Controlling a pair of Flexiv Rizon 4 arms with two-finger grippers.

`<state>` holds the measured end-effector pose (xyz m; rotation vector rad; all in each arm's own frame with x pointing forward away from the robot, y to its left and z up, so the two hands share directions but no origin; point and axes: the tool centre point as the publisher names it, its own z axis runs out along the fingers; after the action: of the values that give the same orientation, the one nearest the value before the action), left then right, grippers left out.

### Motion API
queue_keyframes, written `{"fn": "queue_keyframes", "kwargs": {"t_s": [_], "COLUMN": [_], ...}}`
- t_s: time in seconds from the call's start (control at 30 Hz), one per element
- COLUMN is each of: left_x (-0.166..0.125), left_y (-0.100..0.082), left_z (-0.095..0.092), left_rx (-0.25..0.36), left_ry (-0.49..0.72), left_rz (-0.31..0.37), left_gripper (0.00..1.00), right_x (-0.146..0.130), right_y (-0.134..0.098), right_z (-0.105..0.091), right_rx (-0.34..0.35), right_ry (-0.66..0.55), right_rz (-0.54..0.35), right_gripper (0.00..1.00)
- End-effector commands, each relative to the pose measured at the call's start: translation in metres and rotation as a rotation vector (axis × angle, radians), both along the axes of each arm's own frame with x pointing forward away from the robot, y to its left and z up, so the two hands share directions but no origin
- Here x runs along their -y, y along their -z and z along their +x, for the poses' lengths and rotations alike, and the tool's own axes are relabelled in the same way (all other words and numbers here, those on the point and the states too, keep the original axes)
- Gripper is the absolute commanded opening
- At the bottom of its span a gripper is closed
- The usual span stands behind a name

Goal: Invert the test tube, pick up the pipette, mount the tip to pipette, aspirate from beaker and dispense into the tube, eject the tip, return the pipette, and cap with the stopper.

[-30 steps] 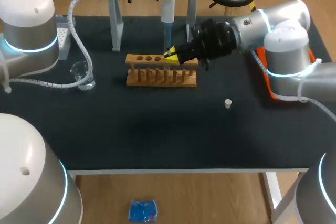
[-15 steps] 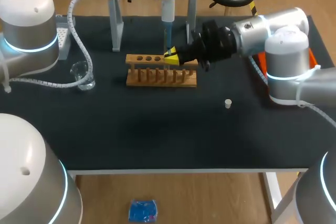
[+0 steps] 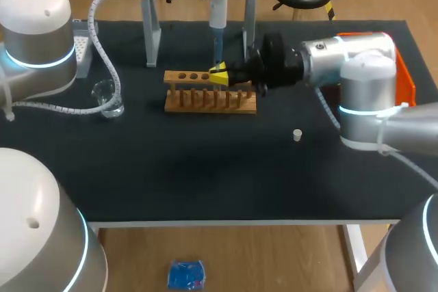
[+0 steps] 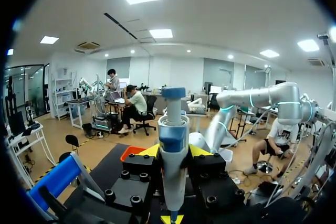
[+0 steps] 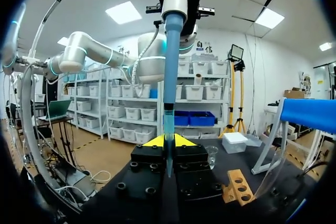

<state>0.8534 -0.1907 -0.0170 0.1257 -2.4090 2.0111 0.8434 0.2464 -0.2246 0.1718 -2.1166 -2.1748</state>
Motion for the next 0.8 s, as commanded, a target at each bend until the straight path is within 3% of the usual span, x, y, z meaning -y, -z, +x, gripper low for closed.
{"fn": "queue_keyframes", "kwargs": {"t_s": [0.03, 0.27, 0.8], "left_x": [0.000, 0.000, 0.000], "left_y": [0.002, 0.002, 0.002], "left_z": [-0.001, -0.001, -0.001], "left_rx": [0.001, 0.001, 0.001], "left_ry": [-0.001, -0.001, -0.001], "left_rz": [-0.002, -0.002, -0.002], "left_gripper": [0.00, 0.00, 0.00], "right_x": [-0.006, -0.006, -0.004], "right_y": [0.002, -0.001, -0.001], "right_z": [-0.004, 0.002, 0.008], "right_rx": [-0.003, 0.008, 0.072], "right_ry": [0.052, 0.122, 0.156], "right_rz": [0.044, 0.108, 0.101], "right_gripper": [0.00, 0.00, 0.00]}}
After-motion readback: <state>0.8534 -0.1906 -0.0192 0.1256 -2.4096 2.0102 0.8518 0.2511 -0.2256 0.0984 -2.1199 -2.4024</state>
